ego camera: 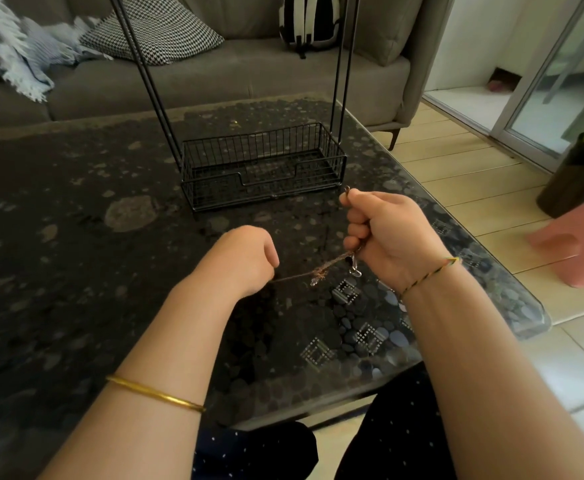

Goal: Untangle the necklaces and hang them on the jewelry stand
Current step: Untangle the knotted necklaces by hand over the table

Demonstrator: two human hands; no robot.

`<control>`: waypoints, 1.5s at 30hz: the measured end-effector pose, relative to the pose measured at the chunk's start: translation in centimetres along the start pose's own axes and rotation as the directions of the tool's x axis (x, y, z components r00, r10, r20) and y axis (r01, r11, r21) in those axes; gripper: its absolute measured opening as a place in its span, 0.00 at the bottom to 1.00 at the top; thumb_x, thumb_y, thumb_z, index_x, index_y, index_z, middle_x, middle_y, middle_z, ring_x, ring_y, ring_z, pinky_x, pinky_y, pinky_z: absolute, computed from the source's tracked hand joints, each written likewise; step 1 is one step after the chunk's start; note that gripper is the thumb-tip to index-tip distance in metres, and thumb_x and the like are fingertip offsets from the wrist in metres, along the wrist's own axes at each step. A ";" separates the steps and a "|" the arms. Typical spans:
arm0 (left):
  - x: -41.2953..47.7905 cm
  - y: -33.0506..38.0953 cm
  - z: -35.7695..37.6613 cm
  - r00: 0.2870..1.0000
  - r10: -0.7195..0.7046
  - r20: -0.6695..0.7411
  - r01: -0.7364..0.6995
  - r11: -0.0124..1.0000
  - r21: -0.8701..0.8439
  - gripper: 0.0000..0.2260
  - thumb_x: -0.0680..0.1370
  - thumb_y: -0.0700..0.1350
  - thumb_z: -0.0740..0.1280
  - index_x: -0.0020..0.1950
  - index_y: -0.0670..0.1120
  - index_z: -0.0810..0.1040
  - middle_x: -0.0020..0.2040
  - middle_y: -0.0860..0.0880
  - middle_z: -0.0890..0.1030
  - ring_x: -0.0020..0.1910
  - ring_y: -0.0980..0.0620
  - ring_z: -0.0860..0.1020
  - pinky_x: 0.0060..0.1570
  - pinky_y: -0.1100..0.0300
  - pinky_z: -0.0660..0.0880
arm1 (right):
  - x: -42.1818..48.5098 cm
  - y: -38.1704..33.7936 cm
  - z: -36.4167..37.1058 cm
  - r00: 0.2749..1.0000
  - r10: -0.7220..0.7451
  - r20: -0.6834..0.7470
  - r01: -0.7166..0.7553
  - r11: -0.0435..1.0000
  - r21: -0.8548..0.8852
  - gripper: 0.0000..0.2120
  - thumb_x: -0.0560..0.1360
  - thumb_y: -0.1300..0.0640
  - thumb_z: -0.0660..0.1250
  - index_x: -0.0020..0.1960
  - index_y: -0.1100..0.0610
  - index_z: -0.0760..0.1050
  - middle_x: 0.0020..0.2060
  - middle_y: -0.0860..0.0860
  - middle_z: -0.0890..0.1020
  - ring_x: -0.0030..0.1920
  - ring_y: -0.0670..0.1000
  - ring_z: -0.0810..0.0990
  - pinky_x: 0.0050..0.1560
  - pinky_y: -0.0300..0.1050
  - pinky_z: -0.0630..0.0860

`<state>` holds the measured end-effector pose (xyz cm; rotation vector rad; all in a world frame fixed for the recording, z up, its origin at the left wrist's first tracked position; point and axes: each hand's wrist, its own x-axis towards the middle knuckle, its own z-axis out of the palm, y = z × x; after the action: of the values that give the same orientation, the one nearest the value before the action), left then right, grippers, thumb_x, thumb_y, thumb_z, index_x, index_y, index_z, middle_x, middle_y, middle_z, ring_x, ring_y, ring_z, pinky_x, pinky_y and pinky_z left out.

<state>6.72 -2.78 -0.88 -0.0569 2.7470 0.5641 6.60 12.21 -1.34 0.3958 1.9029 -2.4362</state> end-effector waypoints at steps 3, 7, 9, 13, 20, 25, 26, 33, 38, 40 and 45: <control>0.3 -0.2 0.6 0.997 -0.019 0.072 0.018 1.000 0.021 0.07 0.75 0.39 0.68 0.45 0.52 0.76 0.64 0.46 0.71 0.58 0.46 0.75 0.58 0.53 0.74 | 0.2 0.0 0.2 0.996 0.073 0.046 -0.078 0.990 0.118 0.10 0.80 0.60 0.57 0.41 0.60 0.72 0.27 0.48 0.62 0.26 0.45 0.59 0.27 0.37 0.61; 0.2 0.0 0.7 0.999 0.011 0.045 -0.016 0.992 0.122 0.07 0.75 0.43 0.69 0.45 0.55 0.75 0.62 0.48 0.71 0.65 0.44 0.66 0.62 0.48 0.71 | 0.5 0.1 0.6 0.984 0.136 0.116 -0.158 0.966 0.203 0.11 0.80 0.59 0.57 0.40 0.59 0.71 0.27 0.48 0.62 0.24 0.44 0.60 0.23 0.35 0.62; 0.4 0.2 1.0 0.997 0.072 -0.026 -0.068 0.990 0.122 0.08 0.76 0.43 0.69 0.47 0.57 0.76 0.59 0.50 0.73 0.64 0.45 0.66 0.62 0.49 0.70 | 0.6 0.1 0.8 0.980 0.139 0.141 -0.169 0.959 0.226 0.12 0.80 0.59 0.57 0.39 0.58 0.71 0.27 0.48 0.62 0.23 0.44 0.60 0.22 0.34 0.63; 1.0 0.7 2.0 0.977 0.213 0.015 -0.199 0.932 -0.303 0.12 0.76 0.35 0.66 0.56 0.48 0.80 0.53 0.50 0.80 0.54 0.50 0.78 0.58 0.55 0.74 | 0.5 -0.4 0.8 0.973 0.133 0.189 -0.183 0.942 0.282 0.12 0.80 0.59 0.56 0.39 0.59 0.71 0.27 0.47 0.62 0.24 0.44 0.59 0.22 0.34 0.62; 0.1 1.1 1.5 0.914 0.305 0.266 -0.149 0.865 -0.479 0.13 0.77 0.31 0.60 0.54 0.42 0.80 0.48 0.48 0.85 0.42 0.56 0.80 0.42 0.69 0.72 | 0.7 -0.9 0.5 0.969 0.123 0.213 -0.194 0.914 0.356 0.12 0.80 0.58 0.56 0.39 0.58 0.71 0.25 0.47 0.62 0.24 0.43 0.59 0.23 0.33 0.61; 0.2 1.0 1.0 0.929 0.257 0.265 -0.091 0.855 -0.511 0.07 0.76 0.38 0.66 0.49 0.48 0.81 0.44 0.51 0.85 0.43 0.57 0.80 0.50 0.60 0.71 | 0.7 -1.0 0.1 0.976 0.097 0.195 -0.169 0.901 0.400 0.12 0.80 0.59 0.55 0.39 0.58 0.71 0.25 0.46 0.62 0.23 0.43 0.59 0.23 0.33 0.62; 0.2 0.8 0.9 0.936 0.252 0.247 -0.089 0.846 -0.526 0.06 0.76 0.39 0.67 0.48 0.48 0.82 0.43 0.52 0.85 0.42 0.57 0.80 0.49 0.60 0.71 | 0.7 -1.0 0.0 0.978 0.092 0.186 -0.162 0.899 0.407 0.12 0.80 0.58 0.56 0.39 0.58 0.71 0.25 0.47 0.62 0.23 0.43 0.59 0.23 0.34 0.62; 0.3 -0.3 -0.5 0.987 0.158 0.044 -0.104 0.811 -0.575 0.06 0.75 0.41 0.69 0.44 0.50 0.83 0.47 0.52 0.84 0.48 0.56 0.80 0.45 0.59 0.72 | 0.5 -0.5 -0.5 0.980 0.196 0.026 -0.192 0.911 0.364 0.12 0.79 0.59 0.55 0.38 0.57 0.69 0.28 0.48 0.64 0.27 0.46 0.63 0.33 0.39 0.68; -0.1 -0.2 -1.2 0.993 0.118 -0.007 -0.093 0.746 -0.659 0.07 0.76 0.42 0.66 0.44 0.50 0.83 0.43 0.53 0.85 0.46 0.56 0.81 0.48 0.59 0.73 | 0.4 -0.1 0.2 0.959 0.267 -0.093 -0.243 0.946 0.212 0.08 0.76 0.64 0.56 0.42 0.60 0.73 0.28 0.50 0.68 0.27 0.47 0.65 0.31 0.42 0.71; -0.3 0.0 -1.3 0.993 0.118 -0.005 -0.089 0.721 -0.688 0.07 0.76 0.42 0.66 0.43 0.50 0.83 0.41 0.53 0.86 0.45 0.55 0.81 0.50 0.57 0.73 | 0.3 0.0 0.5 0.964 0.249 -0.097 -0.240 0.966 0.099 0.07 0.76 0.64 0.58 0.44 0.60 0.74 0.30 0.51 0.71 0.28 0.47 0.68 0.32 0.42 0.73; -0.6 0.1 -1.6 0.993 0.118 0.003 -0.081 0.698 -0.711 0.07 0.77 0.43 0.66 0.44 0.50 0.84 0.41 0.54 0.86 0.44 0.56 0.82 0.50 0.58 0.72 | 0.0 0.4 0.6 0.996 -0.023 -0.085 -0.010 0.929 -0.371 0.06 0.75 0.63 0.60 0.45 0.58 0.75 0.38 0.53 0.76 0.37 0.49 0.74 0.38 0.41 0.71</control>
<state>6.78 -3.36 0.69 -0.0738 2.3157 1.6113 6.53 11.50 -1.55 0.4831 2.3376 -2.0207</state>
